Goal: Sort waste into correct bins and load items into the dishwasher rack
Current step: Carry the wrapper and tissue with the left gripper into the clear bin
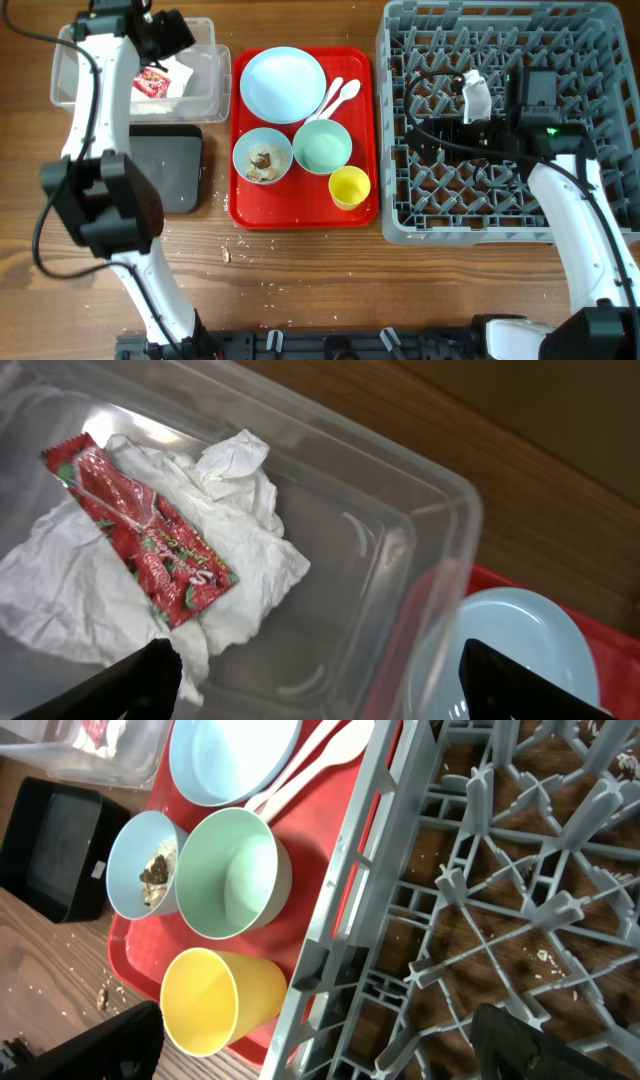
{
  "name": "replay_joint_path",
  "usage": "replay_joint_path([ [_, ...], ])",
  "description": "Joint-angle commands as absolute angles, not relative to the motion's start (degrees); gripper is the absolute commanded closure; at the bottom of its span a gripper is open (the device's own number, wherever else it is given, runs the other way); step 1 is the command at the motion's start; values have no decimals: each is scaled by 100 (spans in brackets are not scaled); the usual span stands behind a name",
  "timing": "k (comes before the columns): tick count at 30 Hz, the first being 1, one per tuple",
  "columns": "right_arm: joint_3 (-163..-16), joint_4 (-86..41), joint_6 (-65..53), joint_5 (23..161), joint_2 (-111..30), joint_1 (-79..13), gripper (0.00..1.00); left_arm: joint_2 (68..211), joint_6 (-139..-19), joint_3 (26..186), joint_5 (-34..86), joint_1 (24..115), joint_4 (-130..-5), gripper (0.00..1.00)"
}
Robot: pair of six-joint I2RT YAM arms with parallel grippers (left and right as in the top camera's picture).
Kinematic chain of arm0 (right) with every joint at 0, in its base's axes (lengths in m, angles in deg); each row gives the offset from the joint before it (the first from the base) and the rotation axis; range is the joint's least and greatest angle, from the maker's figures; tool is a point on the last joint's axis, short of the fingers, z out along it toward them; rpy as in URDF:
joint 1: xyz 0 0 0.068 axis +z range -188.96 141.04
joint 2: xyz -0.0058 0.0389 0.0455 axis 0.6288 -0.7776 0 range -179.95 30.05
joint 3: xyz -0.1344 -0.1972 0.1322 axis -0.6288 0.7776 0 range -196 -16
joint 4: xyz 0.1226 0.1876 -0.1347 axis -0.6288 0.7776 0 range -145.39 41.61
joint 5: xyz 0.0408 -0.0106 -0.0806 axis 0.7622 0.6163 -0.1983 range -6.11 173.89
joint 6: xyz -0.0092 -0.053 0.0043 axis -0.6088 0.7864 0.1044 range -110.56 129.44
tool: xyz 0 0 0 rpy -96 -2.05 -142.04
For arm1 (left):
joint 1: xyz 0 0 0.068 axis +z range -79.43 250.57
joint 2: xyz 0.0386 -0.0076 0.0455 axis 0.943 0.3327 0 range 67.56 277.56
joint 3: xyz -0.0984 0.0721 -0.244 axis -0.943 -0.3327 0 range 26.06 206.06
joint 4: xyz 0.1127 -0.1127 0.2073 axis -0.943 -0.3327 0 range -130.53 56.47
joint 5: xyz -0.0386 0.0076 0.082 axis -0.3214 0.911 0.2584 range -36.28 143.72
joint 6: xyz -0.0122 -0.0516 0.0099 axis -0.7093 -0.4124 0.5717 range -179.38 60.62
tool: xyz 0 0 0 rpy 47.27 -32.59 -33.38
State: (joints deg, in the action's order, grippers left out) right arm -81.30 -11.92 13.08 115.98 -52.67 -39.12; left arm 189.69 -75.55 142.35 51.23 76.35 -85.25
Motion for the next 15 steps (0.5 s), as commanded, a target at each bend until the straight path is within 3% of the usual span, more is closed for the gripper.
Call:
replay_joint_path([
  [1,-8241,-1230,1240,11585,-5289,-3882,0,18202,-7131,14244,5029,7572,-8457,7],
  [5,-8241,-1184,1240,11587,-5289,-3882,0,18059,-7063,14244,4120,7410,-9194,14],
  [11,-8241,-1208,1240,11587,-5289,-3882,0,17605,-7006,14224,4111,6529,-11987,14],
  [15,-8241,-1173,1229,11590,-5289,-3882,4,17616,-7026,13746,4140,5858,-11979,14],
])
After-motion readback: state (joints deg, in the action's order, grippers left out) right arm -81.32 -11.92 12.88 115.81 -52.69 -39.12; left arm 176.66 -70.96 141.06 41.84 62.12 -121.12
